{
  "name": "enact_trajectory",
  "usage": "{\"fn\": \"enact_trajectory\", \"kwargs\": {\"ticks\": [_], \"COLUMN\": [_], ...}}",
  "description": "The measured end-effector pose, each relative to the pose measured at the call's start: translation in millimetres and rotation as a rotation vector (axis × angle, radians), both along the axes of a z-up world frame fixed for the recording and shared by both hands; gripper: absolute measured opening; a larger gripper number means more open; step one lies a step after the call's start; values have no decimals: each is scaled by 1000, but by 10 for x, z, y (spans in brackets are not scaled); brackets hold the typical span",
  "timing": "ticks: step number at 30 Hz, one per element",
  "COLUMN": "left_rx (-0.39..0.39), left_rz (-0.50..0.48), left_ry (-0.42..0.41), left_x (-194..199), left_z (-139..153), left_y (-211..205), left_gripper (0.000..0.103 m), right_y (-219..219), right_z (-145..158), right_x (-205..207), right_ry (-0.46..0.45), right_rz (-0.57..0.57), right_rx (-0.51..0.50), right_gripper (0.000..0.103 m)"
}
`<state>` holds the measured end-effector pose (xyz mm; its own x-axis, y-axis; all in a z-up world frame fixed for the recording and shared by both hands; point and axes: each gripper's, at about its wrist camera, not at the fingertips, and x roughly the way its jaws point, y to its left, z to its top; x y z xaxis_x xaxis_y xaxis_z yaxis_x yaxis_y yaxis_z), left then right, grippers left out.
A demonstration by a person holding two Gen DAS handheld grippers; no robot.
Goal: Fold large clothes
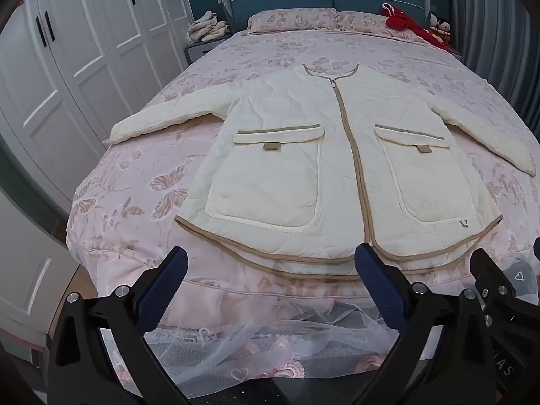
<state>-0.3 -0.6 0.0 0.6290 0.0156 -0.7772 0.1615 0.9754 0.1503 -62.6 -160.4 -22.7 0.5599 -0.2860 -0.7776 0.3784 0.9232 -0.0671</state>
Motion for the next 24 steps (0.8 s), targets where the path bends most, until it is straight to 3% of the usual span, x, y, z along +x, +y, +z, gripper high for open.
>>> {"fn": "enact_trajectory", "kwargs": {"ticks": [24], "left_rx": [-13], "left_rz": [6], "left_ry": [9], "left_x": [-8], "left_z": [25], "left_y": [-29], "left_gripper": [95], "right_y": [1], "right_z": [0], "right_x": [12], "right_ry": [3], "right_rz": [2], "right_rx": [-10], "right_gripper": [98]}}
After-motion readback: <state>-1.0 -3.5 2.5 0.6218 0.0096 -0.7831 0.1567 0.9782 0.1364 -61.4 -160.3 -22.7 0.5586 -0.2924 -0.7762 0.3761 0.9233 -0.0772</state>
